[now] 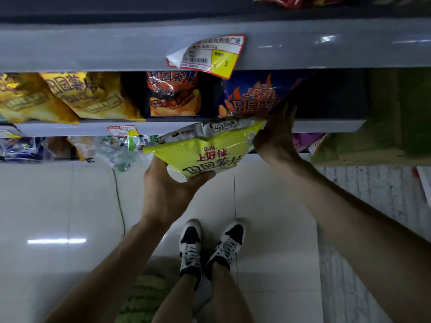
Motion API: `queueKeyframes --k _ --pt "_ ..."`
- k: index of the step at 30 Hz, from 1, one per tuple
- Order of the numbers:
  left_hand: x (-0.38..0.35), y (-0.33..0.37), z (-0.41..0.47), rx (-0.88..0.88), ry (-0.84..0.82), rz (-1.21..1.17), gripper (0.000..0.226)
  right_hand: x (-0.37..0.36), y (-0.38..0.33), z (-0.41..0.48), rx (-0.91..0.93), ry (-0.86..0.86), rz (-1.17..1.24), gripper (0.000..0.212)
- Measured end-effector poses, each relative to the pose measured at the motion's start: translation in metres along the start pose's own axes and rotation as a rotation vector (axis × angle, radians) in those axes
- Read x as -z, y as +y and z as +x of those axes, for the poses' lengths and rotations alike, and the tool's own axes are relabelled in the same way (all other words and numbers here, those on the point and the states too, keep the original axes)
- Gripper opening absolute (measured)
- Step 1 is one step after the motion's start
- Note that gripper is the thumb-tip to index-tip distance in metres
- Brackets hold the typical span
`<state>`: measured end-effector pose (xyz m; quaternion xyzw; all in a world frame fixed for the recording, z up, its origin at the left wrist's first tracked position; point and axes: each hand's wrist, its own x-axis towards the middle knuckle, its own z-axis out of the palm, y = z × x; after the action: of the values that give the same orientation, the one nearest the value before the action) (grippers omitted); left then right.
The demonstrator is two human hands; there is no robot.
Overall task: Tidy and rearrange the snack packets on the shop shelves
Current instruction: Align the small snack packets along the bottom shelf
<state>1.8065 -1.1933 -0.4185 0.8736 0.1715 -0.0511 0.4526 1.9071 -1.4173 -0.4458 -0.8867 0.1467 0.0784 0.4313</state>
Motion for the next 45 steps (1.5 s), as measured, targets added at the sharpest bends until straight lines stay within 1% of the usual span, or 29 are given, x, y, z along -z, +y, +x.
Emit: queueKeyframes --k 1,2,3,4,5,6,7,9,11,12,14,16,18,21,23,26,29,33,36,41,45 --pt "-0.001 0.000 -0.001 -0.002 -0.010 0.007 0.070 0.002 0.003 0.000 0.013 -0.009 -0.022 0.097" --pt "-0.002 0.001 -0.001 -0.004 -0.025 -0.001 0.072 0.004 0.000 -0.001 0.019 -0.007 -0.018 0.100" --pt "-0.004 0.002 -0.003 -0.005 -0.039 -0.007 0.073 0.005 -0.006 -0.001 -0.018 -0.010 0.042 0.104" --pt "-0.005 0.002 -0.004 -0.008 -0.047 -0.015 0.075 0.006 -0.012 -0.002 -0.055 -0.015 0.118 0.101" --pt "-0.007 0.004 -0.005 -0.014 -0.054 -0.020 0.077 0.006 -0.013 -0.002 -0.088 -0.020 0.146 0.092" --pt "-0.010 0.006 -0.007 -0.029 -0.060 -0.019 0.078 0.009 -0.014 -0.005 -0.100 -0.008 0.125 0.078" --pt "-0.013 0.009 -0.008 -0.049 -0.071 -0.018 0.079 0.014 -0.011 -0.008 -0.097 0.029 0.095 0.069" --pt "-0.021 0.017 -0.010 -0.076 -0.104 -0.030 0.083 0.025 0.004 -0.018 -0.070 0.062 0.098 0.058" --pt "-0.030 0.029 -0.013 -0.081 -0.131 -0.052 0.087 0.039 0.022 -0.036 -0.029 -0.038 0.073 0.041" --pt "-0.036 0.036 -0.014 -0.079 -0.143 -0.064 0.087 0.048 0.033 -0.045 -0.011 -0.098 0.063 0.037" --pt "-0.051 0.050 -0.017 -0.073 -0.176 -0.068 0.083 0.068 0.058 -0.062 -0.046 -0.197 0.110 0.041" --pt "-0.072 0.065 -0.019 -0.067 -0.204 -0.037 0.075 0.089 0.076 -0.080 -0.062 -0.231 0.146 0.053" --pt "-0.095 0.084 -0.022 -0.061 -0.219 -0.022 0.072 0.109 0.087 -0.090 -0.062 -0.242 0.170 0.067" --pt "-0.131 0.120 -0.026 -0.094 -0.210 -0.025 0.080 0.132 0.102 -0.089 -0.049 -0.198 0.194 0.073" --pt "-0.155 0.143 -0.025 -0.127 -0.177 -0.019 0.083 0.148 0.110 -0.076 -0.030 -0.120 0.208 0.072" --pt "-0.188 0.168 -0.014 -0.172 -0.114 -0.023 0.078 0.169 0.113 -0.047 0.010 -0.004 0.241 0.066" --pt "-0.209 0.188 0.003 -0.186 -0.069 -0.036 0.078 0.185 0.105 -0.019 0.033 0.050 0.232 0.056" --pt "-0.220 0.205 0.026 -0.142 -0.097 -0.083 0.067 0.187 0.105 0.013 0.040 0.042 0.195 0.058" --pt "-0.230 0.206 0.036 -0.150 -0.119 -0.083 0.062 0.187 0.107 0.031 0.038 0.030 0.148 0.058" --pt "-0.252 0.195 0.037 -0.165 -0.163 0.041 0.062 0.192 0.115 0.040 -0.023 -0.066 0.020 0.045" --pt "-0.250 0.194 0.024 -0.141 -0.170 0.063 0.070 0.198 0.113 0.028 -0.070 -0.109 -0.012 0.046"
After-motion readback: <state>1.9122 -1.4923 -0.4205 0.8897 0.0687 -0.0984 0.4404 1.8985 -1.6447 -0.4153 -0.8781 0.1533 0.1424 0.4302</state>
